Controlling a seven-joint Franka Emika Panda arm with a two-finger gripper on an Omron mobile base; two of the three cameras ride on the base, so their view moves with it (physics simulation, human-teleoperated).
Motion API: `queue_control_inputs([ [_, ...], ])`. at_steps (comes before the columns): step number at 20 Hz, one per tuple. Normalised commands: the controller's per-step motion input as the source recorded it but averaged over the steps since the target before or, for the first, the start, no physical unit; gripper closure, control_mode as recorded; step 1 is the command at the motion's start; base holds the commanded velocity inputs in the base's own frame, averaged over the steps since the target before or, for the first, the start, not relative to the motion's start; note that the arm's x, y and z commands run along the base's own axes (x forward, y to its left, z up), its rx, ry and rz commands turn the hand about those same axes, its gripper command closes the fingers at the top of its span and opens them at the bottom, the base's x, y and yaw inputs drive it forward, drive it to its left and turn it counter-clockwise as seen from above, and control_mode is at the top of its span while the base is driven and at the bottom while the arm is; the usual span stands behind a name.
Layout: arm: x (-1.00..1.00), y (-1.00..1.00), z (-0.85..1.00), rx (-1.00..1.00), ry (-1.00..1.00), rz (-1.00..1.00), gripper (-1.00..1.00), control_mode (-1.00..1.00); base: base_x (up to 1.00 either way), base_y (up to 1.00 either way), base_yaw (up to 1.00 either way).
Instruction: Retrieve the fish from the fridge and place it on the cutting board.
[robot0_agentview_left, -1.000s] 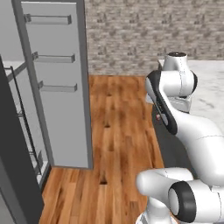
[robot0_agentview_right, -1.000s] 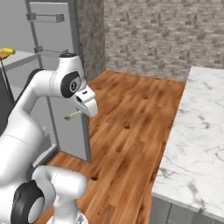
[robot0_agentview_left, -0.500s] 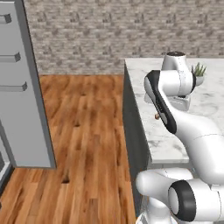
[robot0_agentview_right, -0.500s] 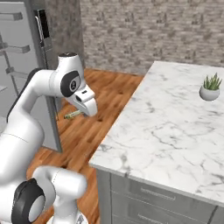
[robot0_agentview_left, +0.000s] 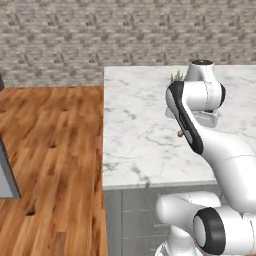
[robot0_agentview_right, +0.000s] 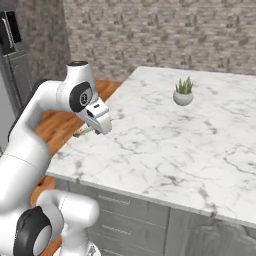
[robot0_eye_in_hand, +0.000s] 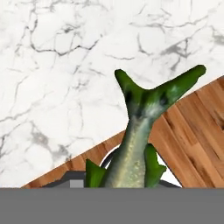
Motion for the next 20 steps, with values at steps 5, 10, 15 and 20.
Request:
queue_control_inputs([
  [5,0.0,0.0,0.0,0.0,0.0,0.0,1.0,1.0,0.0,-0.83,-0.13],
  [10,0.0,0.0,0.0,0.0,0.0,0.0,1.0,1.0,0.0,-0.84,-0.1],
  [15,0.0,0.0,0.0,0.0,0.0,0.0,1.0,1.0,0.0,-0.81,-0.06],
  [20,0.0,0.0,0.0,0.0,0.0,0.0,1.0,1.0,0.0,-0.78,-0.03],
])
